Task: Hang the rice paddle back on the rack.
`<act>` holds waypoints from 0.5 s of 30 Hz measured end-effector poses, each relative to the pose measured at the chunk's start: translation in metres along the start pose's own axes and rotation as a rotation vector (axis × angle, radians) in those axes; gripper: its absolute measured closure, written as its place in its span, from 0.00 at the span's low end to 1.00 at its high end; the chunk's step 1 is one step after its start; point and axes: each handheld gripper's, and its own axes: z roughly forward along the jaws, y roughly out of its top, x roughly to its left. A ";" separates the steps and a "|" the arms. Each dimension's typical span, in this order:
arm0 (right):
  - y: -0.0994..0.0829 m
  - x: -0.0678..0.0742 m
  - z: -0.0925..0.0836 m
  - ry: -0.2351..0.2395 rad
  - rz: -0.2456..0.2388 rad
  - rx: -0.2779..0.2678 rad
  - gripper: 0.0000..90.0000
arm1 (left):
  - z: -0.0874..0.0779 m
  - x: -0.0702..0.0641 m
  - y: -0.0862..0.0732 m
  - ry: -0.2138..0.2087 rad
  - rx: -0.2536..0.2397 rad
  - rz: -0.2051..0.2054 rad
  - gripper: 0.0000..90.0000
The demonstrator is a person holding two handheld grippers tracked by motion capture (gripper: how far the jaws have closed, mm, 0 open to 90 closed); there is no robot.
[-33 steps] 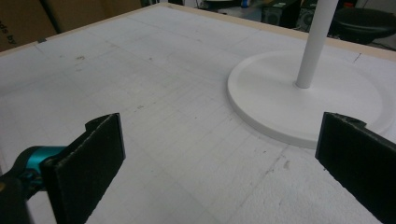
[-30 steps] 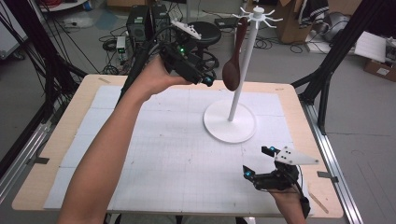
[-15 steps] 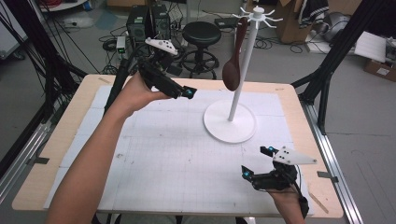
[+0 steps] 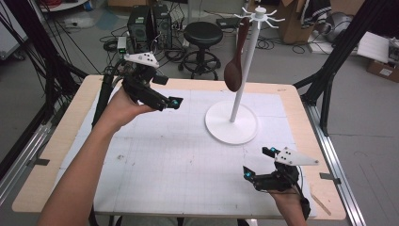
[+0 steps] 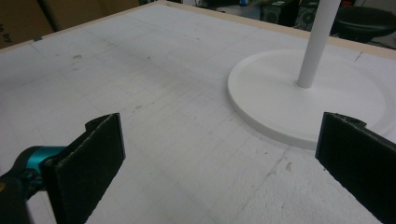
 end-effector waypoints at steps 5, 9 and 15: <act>0.000 -0.001 -0.001 -0.010 0.009 -0.009 0.01 | -0.007 0.000 -0.014 0.015 -0.021 -0.004 0.02; 0.000 -0.002 -0.002 -0.015 0.011 -0.013 0.00 | -0.012 -0.004 -0.028 0.036 -0.026 -0.011 0.02; -0.001 -0.003 -0.001 -0.011 0.008 -0.018 0.00 | -0.022 -0.006 -0.052 0.063 -0.049 -0.026 0.02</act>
